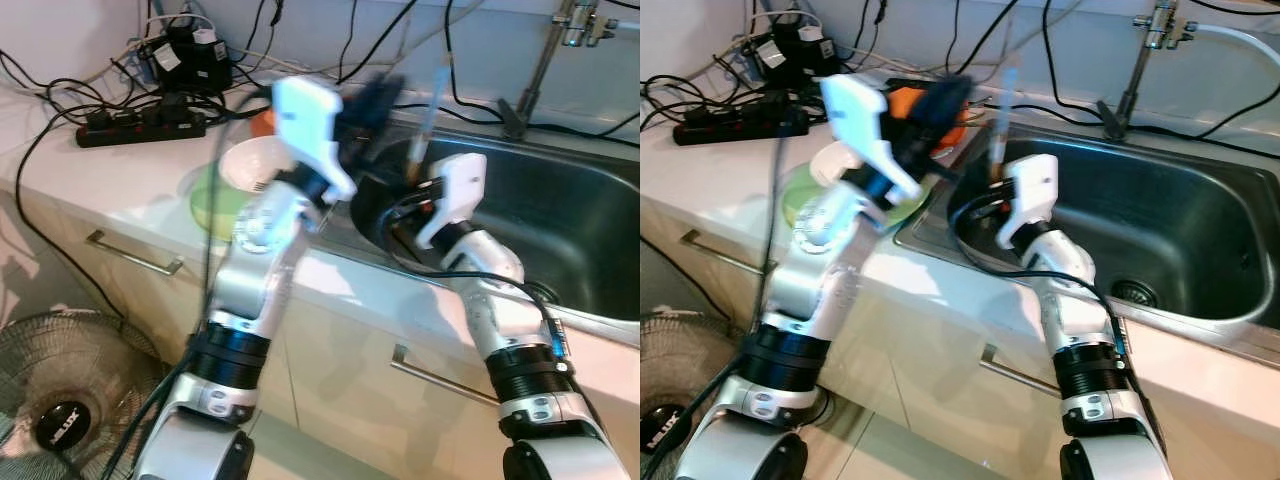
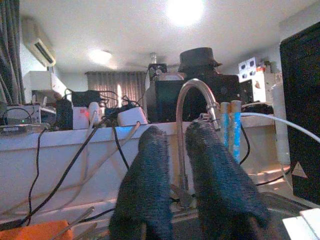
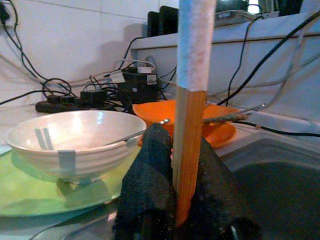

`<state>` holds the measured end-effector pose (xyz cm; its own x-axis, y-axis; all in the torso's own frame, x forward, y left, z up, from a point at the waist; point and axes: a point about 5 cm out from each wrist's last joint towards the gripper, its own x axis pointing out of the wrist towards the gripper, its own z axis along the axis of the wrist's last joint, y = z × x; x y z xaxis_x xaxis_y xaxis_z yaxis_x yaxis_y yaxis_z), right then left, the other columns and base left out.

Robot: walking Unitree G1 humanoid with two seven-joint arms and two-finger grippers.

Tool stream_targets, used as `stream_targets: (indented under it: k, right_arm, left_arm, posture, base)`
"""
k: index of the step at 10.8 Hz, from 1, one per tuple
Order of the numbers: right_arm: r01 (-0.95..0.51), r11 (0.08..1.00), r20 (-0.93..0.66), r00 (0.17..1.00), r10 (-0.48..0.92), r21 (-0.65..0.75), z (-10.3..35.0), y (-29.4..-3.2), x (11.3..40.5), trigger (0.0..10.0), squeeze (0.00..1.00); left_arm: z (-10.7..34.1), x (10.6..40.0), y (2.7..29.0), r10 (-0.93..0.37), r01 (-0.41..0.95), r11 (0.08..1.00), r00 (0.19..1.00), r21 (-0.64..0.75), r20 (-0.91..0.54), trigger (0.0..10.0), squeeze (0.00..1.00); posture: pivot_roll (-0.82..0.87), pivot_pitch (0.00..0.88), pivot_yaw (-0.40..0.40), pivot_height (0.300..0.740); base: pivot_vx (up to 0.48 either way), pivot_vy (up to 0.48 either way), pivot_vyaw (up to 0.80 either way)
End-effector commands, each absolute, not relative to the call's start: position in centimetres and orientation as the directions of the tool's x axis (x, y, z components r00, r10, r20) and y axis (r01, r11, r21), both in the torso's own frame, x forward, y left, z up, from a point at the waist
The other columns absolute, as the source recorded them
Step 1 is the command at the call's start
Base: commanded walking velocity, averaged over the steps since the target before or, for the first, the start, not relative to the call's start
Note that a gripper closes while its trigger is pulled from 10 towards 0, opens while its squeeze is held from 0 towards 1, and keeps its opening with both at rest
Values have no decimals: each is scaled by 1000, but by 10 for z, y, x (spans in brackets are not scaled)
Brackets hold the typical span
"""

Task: Kitchen organization

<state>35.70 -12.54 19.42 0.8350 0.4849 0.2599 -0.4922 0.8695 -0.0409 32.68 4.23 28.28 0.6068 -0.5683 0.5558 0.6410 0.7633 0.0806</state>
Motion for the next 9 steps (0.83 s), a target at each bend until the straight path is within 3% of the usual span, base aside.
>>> stream_targets:
  k: [1,2,3,4,5,6,9]
  right_arm:
    - [-482,876,276,838,471,-29,196,-126,358,0,0]
    - [-459,888,286,849,445,-21,199,-130,362,0,0]
    - [-441,897,289,857,428,-20,202,-133,365,0,0]
    - [-395,918,292,875,386,-31,207,-140,371,0,0]
    - [-296,955,310,907,284,-8,217,-155,379,10000,0]
    - [-260,966,317,915,248,-5,221,-160,381,10000,0]
    - [-64,997,230,972,51,49,215,-186,397,10000,0]
  left_arm:
    - [285,326,42,-567,641,763,602,84,562,10000,1000]
    - [285,326,42,-564,638,766,604,83,563,10000,1000]
    - [285,326,45,-553,631,772,609,75,569,10000,710]
    - [284,327,50,-541,620,782,625,63,562,10000,0]
    - [272,329,59,-538,607,793,660,49,524,10000,0]
    - [265,329,62,-547,605,795,677,52,493,10000,0]
    - [194,326,64,-647,638,762,740,112,183,10000,0]
  posture:
    - [145,0,53,740]
    - [147,0,51,740]
    - [148,0,50,740]
    - [150,0,51,740]
    - [152,0,51,740]
    - [150,0,54,740]
    - [157,0,51,740]
  base:
    - [0,0,0]
    - [0,0,0]
    - [0,0,0]
    - [0,0,0]
    - [0,0,0]
    - [0,0,0]
    - [0,0,0]
